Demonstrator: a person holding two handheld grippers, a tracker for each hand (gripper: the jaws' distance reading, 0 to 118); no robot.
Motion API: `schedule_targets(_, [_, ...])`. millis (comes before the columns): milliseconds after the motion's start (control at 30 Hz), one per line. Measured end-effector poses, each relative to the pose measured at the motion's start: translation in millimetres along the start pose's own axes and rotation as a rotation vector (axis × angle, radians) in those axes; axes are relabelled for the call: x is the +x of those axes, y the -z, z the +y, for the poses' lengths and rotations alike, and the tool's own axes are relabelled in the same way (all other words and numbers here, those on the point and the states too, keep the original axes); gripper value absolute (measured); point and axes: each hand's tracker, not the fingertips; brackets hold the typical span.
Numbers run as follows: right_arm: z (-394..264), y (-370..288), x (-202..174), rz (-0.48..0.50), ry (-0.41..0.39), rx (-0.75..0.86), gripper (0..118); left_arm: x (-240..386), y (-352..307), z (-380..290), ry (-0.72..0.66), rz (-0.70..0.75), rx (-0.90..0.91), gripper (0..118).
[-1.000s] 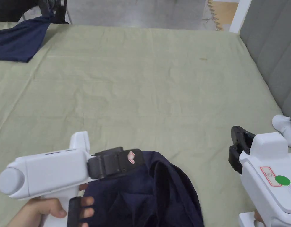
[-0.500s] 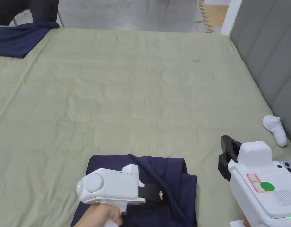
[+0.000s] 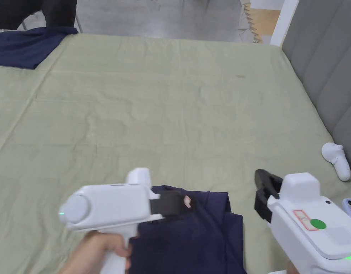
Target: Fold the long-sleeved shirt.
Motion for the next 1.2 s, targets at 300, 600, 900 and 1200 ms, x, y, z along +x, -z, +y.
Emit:
schedule_targets(300, [-99, 93, -70, 0.177, -0.119, -0.491, 0, -93, -83, 14, -0.145, 0.15, 0.067, 8])
schedule_targets(600, [-99, 84, -61, 0.185, -0.09, -0.43, 0, -153, -19, -20, -0.334, 0.118, -0.097, 108])
schedule_targets(900, [-67, 63, -91, 0.231, -0.173, -0.295, 0, -152, -54, -7, -0.195, 0.07, -0.136, 31])
schedule_targets(1200, [-28, 152, -293, 0.564, -0.338, -0.218, 0, -216, -224, 89, -0.097, 0.339, -0.054, 31])
